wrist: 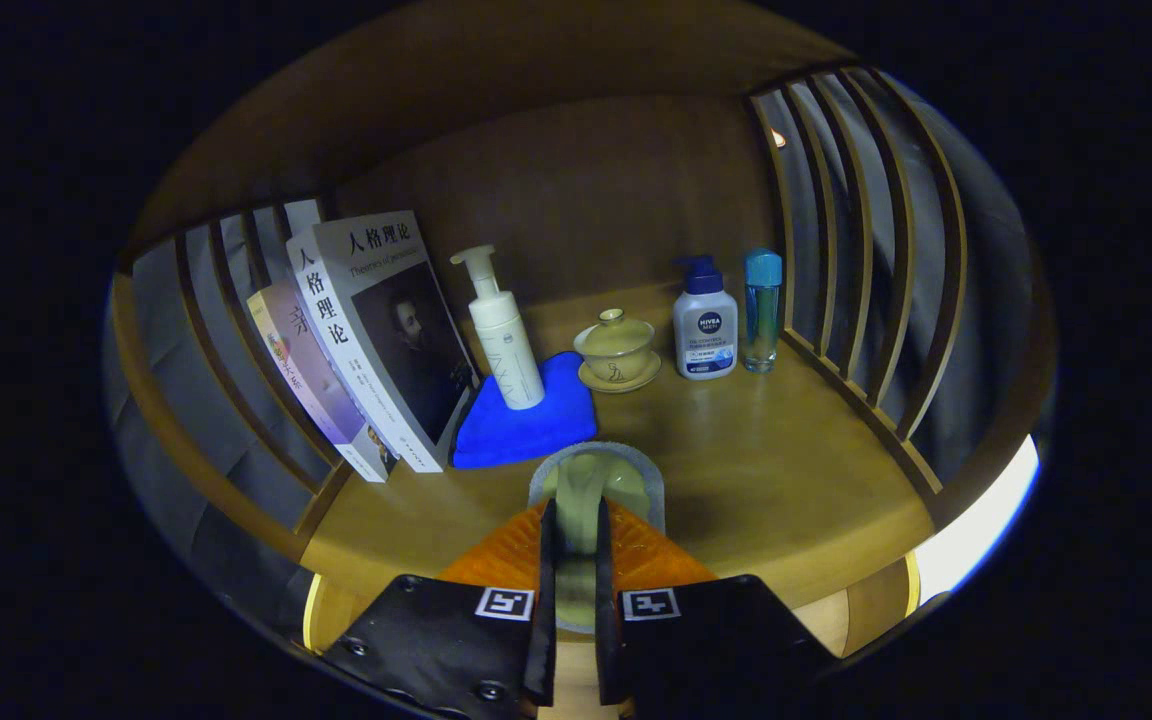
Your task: Pull open the drawer, take out the items inside it, and place them on the countertop above the cabinet.
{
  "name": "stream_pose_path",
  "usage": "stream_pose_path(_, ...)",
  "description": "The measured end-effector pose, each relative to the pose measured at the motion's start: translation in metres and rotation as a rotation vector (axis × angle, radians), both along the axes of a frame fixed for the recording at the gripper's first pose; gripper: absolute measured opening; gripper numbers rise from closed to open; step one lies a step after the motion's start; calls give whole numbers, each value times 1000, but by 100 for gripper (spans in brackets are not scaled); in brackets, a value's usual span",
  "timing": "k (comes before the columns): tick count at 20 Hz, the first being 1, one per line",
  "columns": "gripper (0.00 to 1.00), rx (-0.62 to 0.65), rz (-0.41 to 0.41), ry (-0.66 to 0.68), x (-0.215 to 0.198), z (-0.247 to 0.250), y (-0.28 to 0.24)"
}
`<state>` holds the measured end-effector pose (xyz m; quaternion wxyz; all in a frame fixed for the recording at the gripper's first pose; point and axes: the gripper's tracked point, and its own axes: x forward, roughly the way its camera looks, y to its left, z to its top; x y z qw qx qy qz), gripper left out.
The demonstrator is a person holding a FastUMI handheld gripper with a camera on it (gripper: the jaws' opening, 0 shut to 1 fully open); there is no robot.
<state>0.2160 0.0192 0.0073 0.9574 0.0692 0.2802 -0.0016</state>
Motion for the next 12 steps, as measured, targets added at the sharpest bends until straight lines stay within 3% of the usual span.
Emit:
stream_pose_path(4,26,-44,4,-23,7,-6,-4)
stream_pose_path(7,43,-82,17,-59,11,-7,-3)
stream_pose_path(10,98,-124,11,-126,12,4,-5)
stream_pose_path(12,99,-152,9,-164,6,13,-5)
